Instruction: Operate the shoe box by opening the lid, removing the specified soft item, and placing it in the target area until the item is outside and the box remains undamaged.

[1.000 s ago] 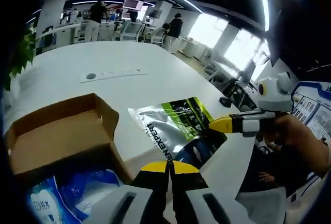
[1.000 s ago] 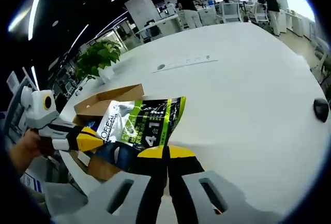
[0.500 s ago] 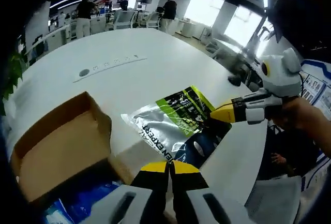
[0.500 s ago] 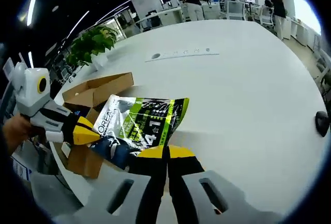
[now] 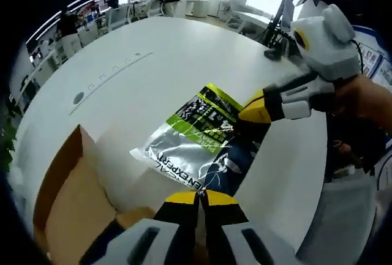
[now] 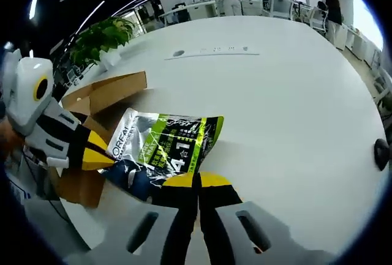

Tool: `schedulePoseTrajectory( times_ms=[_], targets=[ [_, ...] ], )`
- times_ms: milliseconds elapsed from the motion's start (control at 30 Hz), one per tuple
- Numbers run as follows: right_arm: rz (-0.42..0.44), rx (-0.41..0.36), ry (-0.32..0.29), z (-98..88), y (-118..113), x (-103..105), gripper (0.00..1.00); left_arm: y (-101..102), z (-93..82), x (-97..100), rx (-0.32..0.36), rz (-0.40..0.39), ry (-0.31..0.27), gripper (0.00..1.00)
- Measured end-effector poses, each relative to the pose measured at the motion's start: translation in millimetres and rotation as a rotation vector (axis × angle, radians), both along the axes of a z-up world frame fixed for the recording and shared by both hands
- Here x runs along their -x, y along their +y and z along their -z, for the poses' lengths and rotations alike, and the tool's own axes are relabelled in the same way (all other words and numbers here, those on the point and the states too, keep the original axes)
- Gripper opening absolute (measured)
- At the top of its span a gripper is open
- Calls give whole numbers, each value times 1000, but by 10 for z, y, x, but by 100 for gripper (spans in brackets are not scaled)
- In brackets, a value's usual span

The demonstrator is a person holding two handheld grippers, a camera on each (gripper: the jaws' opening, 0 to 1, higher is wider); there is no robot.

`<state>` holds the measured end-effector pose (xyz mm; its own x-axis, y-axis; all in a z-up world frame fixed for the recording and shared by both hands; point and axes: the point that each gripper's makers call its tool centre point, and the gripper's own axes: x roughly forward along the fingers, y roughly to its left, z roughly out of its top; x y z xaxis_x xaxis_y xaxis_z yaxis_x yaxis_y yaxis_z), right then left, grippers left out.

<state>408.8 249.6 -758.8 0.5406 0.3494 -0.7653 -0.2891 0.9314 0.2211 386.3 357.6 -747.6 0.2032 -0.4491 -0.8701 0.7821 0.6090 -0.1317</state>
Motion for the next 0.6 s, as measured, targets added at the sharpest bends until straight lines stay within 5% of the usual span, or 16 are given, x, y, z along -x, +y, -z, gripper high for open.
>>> schedulePoseTrajectory(
  times_ms=[600],
  targets=[
    [31, 9, 42, 250, -88, 6, 0, -42, 272, -23, -121, 131, -32, 3]
  ],
)
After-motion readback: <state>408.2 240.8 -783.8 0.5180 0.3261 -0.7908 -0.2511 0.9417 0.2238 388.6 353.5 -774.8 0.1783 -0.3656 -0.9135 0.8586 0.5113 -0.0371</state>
